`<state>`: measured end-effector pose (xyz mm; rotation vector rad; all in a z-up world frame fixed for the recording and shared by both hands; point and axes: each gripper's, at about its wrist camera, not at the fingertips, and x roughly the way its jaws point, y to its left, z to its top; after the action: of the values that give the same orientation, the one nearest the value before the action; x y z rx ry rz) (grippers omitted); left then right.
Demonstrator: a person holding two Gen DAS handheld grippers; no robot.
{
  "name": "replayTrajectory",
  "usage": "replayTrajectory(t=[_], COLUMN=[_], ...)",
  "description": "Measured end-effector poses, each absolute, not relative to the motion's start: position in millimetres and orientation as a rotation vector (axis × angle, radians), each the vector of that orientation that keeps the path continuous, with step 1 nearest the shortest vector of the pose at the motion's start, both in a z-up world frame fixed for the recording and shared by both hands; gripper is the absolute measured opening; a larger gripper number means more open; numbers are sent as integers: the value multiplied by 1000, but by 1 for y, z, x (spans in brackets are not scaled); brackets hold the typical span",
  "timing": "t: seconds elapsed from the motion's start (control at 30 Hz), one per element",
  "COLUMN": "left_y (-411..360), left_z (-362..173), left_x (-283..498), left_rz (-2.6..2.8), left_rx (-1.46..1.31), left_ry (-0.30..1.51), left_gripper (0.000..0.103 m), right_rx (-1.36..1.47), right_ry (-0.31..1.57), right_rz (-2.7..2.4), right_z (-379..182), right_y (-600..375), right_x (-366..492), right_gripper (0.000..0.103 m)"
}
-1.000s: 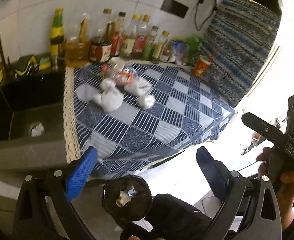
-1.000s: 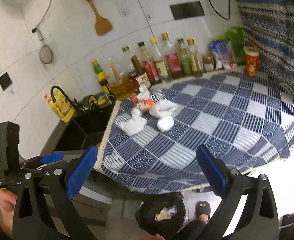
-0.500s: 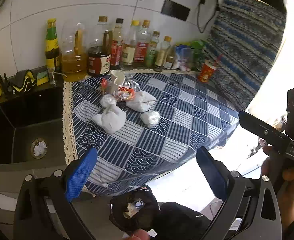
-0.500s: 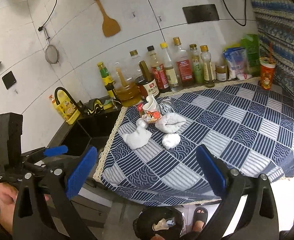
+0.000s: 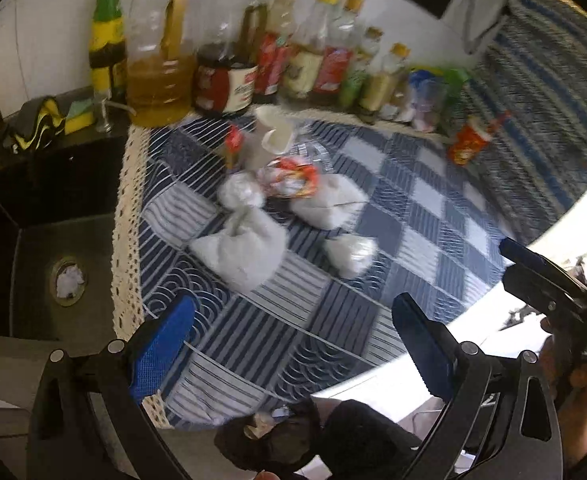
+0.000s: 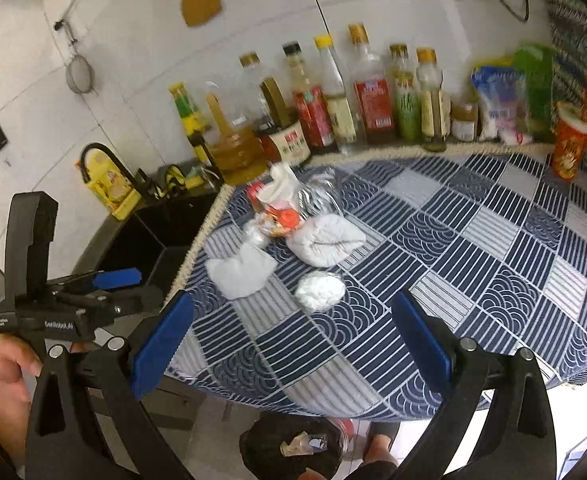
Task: Collect trash
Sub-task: 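Grasp the white towel with the left tool while the right tool grasps the tissue bag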
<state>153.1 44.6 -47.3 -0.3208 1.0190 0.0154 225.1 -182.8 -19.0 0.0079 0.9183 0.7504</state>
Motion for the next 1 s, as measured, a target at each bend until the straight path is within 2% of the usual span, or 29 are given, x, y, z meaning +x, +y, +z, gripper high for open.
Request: replayTrajectory(t=[0.2,0.53,0.57,0.67,1.0], left_y=[59,65,64,66,76], left_z=[-83,-126,-129,-133,-146], left_x=[188,232,235,241,248], left_rz=[41,78,84,108,181], left_rx=[-382,-398,-392,-378,-362], left_ry=[1111,1184,1190,1196,1215], left_gripper=[96,94,89,86,63], right_rx=[-11,-39,-43,-53,-45], right_ry=[1006,1110,1115,1126,1130], right_rz=[789,833,845,872,913], right_z=[-59,-110,-114,-124,-145], right_y=[-169,-147,-145,-138,-124], right_x=[253,291,292,297,306], right_gripper=[97,84,81,77,61])
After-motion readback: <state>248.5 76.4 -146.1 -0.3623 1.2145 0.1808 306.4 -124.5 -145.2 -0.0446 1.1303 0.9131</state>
